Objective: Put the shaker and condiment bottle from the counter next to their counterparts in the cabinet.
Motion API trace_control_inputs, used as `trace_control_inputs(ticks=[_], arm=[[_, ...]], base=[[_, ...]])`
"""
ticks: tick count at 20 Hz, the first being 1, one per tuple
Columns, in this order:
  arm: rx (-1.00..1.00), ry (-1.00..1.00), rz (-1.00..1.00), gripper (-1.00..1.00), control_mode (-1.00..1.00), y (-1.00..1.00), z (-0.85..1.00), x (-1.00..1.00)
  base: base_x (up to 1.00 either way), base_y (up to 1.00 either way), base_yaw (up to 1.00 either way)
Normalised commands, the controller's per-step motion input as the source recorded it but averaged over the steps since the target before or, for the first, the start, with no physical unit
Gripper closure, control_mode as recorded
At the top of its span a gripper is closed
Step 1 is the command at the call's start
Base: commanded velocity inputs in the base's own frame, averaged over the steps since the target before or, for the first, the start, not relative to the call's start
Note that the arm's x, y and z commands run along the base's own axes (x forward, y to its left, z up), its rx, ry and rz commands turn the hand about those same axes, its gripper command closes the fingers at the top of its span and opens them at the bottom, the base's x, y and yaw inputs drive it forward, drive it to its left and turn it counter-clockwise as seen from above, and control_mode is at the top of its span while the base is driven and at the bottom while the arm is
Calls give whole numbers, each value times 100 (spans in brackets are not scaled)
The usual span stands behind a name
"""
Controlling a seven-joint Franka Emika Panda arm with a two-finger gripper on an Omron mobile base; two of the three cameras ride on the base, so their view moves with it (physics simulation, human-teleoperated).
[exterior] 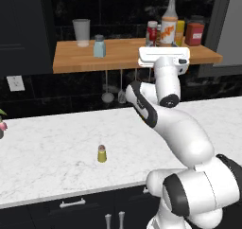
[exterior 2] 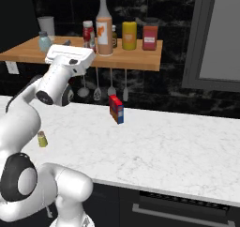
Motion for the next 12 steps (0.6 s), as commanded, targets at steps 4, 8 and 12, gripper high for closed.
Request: trace_control_inputs(ticks=[4, 8, 12], arm=[[-4, 2, 7, -100, -100, 20, -3, -100], [-10, 3, 18, -100, -100, 0, 0, -100], [-8, 16, 27, -100, -100, -2, -6, -100]], base=[[0, 0, 0], [0, 0, 0], [0, 0, 0]])
